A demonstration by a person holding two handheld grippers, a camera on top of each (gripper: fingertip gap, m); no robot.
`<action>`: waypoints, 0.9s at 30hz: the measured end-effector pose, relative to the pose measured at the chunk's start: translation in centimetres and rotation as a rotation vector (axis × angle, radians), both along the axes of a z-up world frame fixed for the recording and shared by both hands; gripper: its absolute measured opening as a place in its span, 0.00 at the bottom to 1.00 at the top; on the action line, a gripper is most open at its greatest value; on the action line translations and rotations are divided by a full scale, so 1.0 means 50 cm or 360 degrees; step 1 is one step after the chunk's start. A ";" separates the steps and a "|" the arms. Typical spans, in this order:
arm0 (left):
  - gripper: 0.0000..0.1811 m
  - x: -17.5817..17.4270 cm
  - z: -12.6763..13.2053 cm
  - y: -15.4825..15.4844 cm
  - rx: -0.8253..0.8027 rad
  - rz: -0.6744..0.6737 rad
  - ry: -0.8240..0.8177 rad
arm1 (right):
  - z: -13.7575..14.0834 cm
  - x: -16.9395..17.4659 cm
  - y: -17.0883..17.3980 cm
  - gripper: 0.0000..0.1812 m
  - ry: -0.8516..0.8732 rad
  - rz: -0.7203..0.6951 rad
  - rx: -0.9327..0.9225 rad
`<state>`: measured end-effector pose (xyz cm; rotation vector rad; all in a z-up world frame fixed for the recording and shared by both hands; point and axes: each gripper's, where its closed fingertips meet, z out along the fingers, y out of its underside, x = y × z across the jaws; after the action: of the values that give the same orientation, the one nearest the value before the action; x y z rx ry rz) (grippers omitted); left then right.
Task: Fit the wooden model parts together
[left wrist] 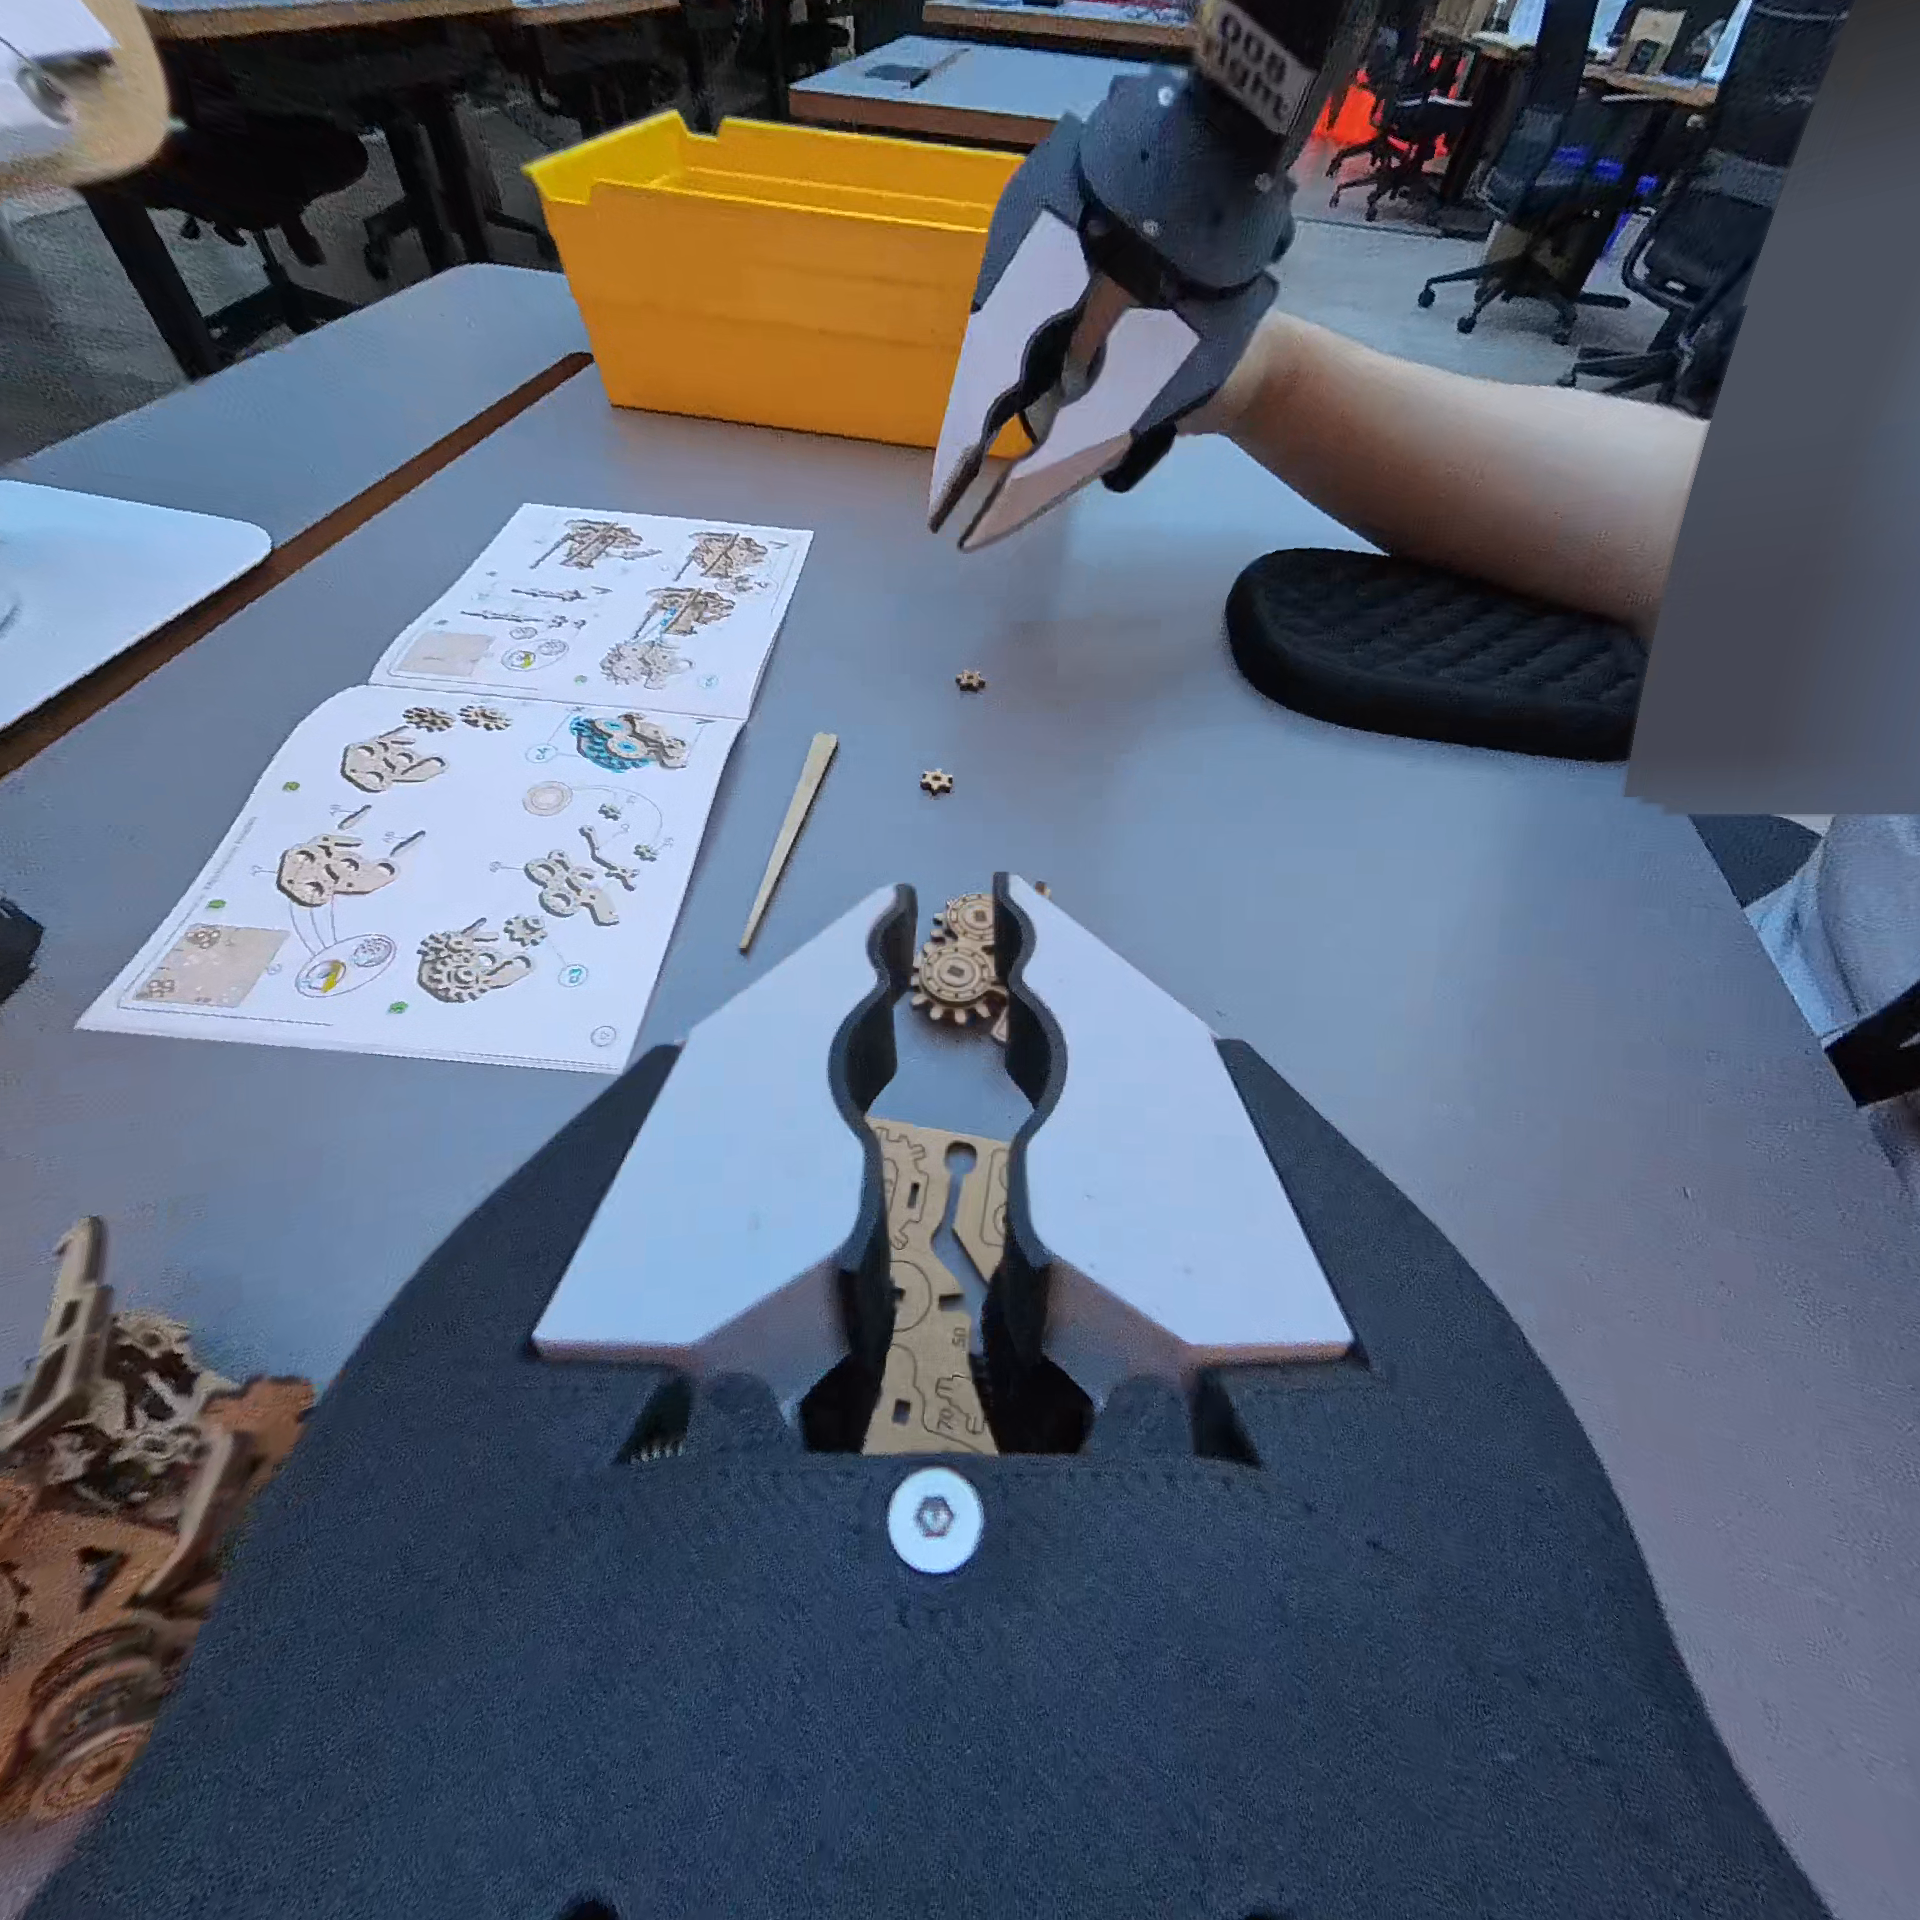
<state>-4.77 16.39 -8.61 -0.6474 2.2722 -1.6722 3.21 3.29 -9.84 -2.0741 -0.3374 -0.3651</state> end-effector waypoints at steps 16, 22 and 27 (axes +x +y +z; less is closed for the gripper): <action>0.12 -0.021 -0.121 -0.044 0.0520 -0.0069 0.0151 | -0.056 -0.003 -0.027 0.12 0.0246 0.0011 -0.0205; 0.10 -0.035 -0.141 -0.054 0.0583 -0.0123 0.0204 | -0.090 0.004 -0.059 0.11 0.0396 0.0004 -0.0303; 0.09 -0.042 -0.143 -0.065 0.0599 -0.0146 0.0192 | -0.115 0.002 -0.059 0.11 0.0456 0.0012 -0.0359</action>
<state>-6.88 13.13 -15.76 -0.5746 2.6402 -1.2146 3.30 0.36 -15.61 -2.3076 -0.2212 -0.0220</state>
